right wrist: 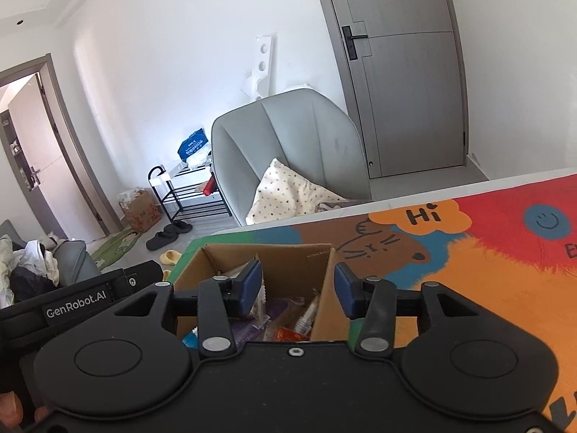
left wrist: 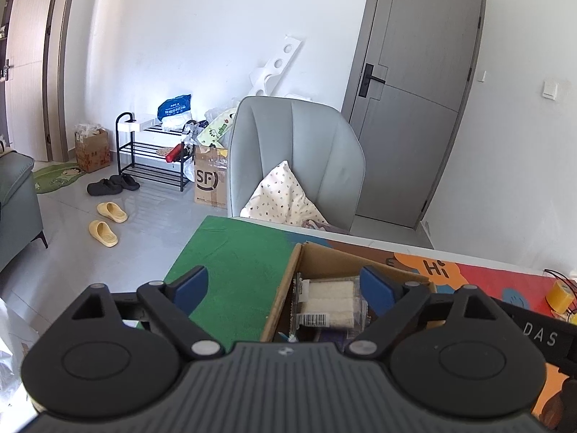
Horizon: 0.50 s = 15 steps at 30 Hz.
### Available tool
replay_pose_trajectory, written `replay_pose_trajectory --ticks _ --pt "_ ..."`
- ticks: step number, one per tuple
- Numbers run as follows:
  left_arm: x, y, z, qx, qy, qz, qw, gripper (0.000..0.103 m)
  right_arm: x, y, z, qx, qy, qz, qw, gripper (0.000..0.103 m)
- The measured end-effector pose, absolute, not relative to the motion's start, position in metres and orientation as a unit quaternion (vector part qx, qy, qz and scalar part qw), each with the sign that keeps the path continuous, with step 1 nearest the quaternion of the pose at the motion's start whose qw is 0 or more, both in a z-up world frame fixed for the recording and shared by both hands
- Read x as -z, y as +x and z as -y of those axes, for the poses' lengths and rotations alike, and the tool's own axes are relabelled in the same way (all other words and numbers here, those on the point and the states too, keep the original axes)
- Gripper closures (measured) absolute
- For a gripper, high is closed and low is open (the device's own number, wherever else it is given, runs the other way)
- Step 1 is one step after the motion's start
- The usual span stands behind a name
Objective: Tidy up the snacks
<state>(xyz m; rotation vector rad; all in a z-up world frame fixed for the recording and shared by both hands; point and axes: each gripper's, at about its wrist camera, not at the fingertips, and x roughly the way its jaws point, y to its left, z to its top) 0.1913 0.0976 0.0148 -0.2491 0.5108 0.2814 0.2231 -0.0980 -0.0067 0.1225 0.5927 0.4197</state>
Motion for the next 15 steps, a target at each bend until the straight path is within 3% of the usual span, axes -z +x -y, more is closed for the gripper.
replay_pose_trajectory --ticks 15 --pt "-0.013 0.161 -0.066 -0.141 -0.078 -0.265 0.951 0.006 0.007 0.189 0.136 -0.190 0.064 -0.288 0.936 0.035"
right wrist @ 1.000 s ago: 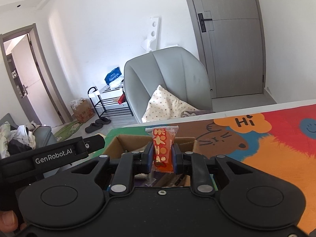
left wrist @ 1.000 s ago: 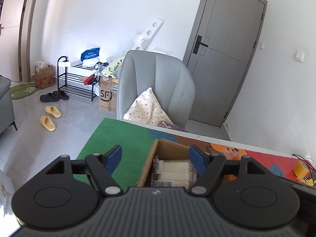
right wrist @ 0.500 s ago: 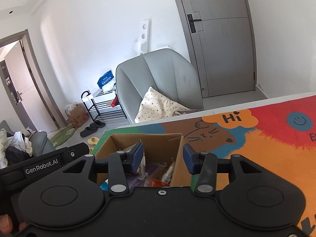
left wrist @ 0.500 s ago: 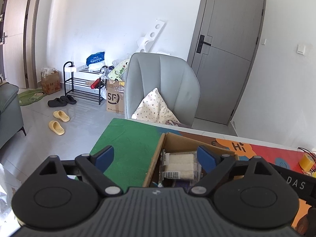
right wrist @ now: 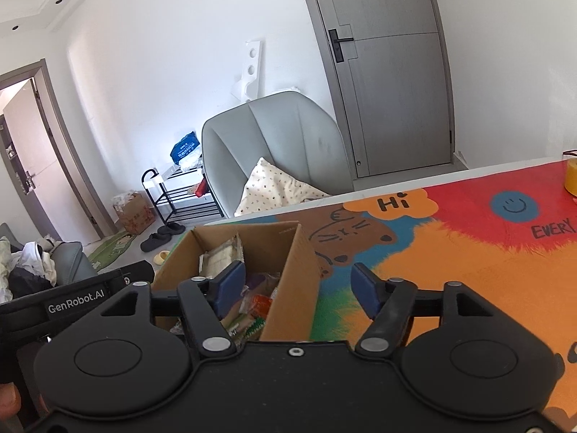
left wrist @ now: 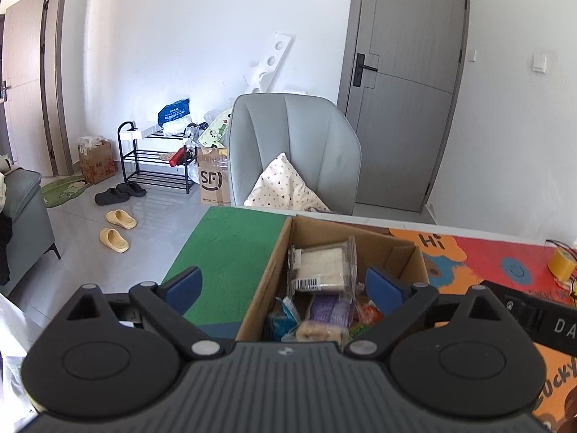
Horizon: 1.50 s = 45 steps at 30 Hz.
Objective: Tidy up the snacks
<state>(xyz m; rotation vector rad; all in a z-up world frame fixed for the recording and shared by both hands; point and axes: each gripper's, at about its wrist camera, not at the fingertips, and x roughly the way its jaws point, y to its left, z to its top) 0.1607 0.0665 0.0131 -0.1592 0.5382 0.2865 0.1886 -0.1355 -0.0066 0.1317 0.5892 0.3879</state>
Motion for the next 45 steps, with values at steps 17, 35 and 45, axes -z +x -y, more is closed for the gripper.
replay_pose_trajectory --ticks 17,35,45 --pt "-0.014 0.116 -0.026 -0.083 -0.019 -0.283 0.955 0.001 0.001 0.132 0.183 -0.145 0.060 -0.268 0.951 0.004" --pt "-0.040 0.062 0.004 -0.031 0.033 -0.280 0.959 0.000 -0.022 0.074 0.225 -0.131 0.048 -0.257 0.956 0.000" --pt "-0.057 0.036 0.009 -0.008 0.047 -0.273 0.961 0.000 -0.043 0.045 0.242 -0.115 0.043 -0.245 0.962 0.000"
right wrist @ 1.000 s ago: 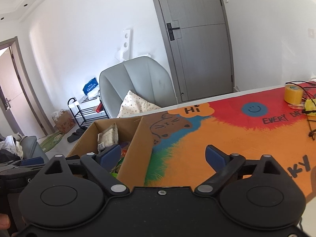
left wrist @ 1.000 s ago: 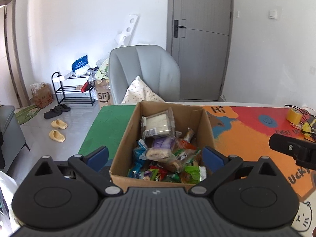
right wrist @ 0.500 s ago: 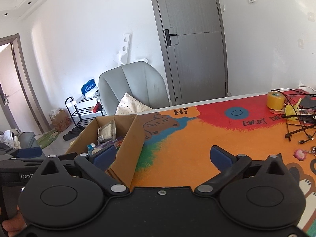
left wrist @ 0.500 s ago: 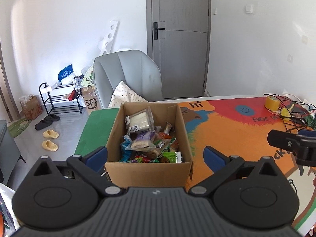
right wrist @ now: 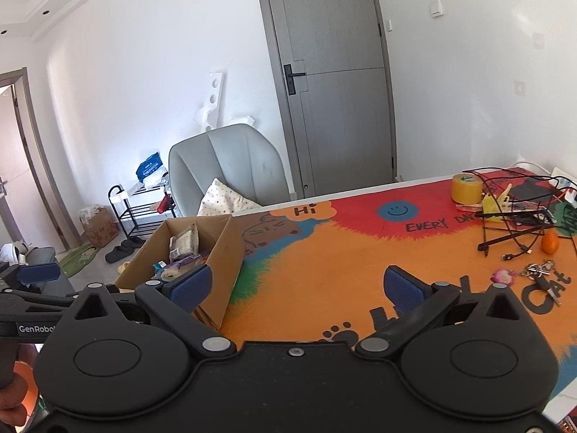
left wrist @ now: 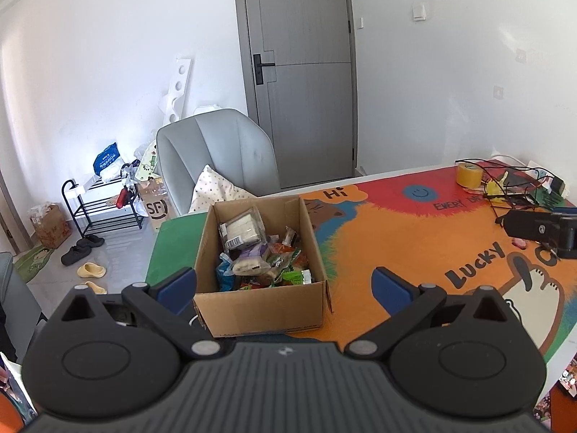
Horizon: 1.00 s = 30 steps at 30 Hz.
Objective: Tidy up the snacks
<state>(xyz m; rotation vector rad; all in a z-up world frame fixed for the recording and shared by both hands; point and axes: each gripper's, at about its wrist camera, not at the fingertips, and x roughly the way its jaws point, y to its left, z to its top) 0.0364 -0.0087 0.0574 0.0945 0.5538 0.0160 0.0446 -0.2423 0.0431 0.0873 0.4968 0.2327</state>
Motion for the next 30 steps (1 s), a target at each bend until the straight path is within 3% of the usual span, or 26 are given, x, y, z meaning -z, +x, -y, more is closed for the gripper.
replay_pose_trajectory --ticks 30 --pt "-0.078 0.015 -0.015 -0.016 0.022 -0.258 0.966 0.000 -0.059 0.025 0.241 -0.120 0.022 -0.250 0.960 0.000"
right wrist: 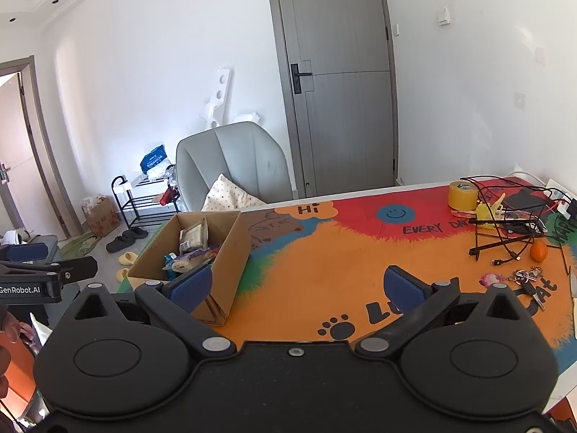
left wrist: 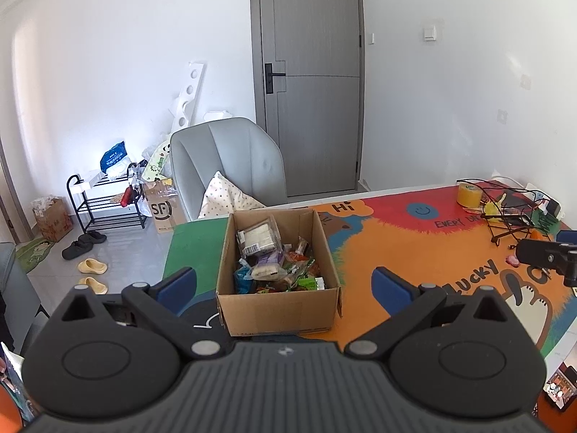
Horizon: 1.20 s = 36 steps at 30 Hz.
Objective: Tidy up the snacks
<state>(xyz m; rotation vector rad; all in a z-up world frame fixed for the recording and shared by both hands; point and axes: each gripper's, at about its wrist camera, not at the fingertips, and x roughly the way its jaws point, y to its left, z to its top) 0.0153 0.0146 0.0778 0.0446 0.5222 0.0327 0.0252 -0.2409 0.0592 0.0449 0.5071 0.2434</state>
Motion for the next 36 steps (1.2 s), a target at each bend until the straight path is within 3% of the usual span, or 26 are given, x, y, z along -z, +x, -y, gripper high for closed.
replay_pose_trajectory --ticks 36 --pt "-0.0748 0.0145 -0.0143 -0.002 0.020 -0.264 0.964 0.001 -0.0587 0.0257 0.2407 -0.107 0.017 -0.261 0.959 0.000"
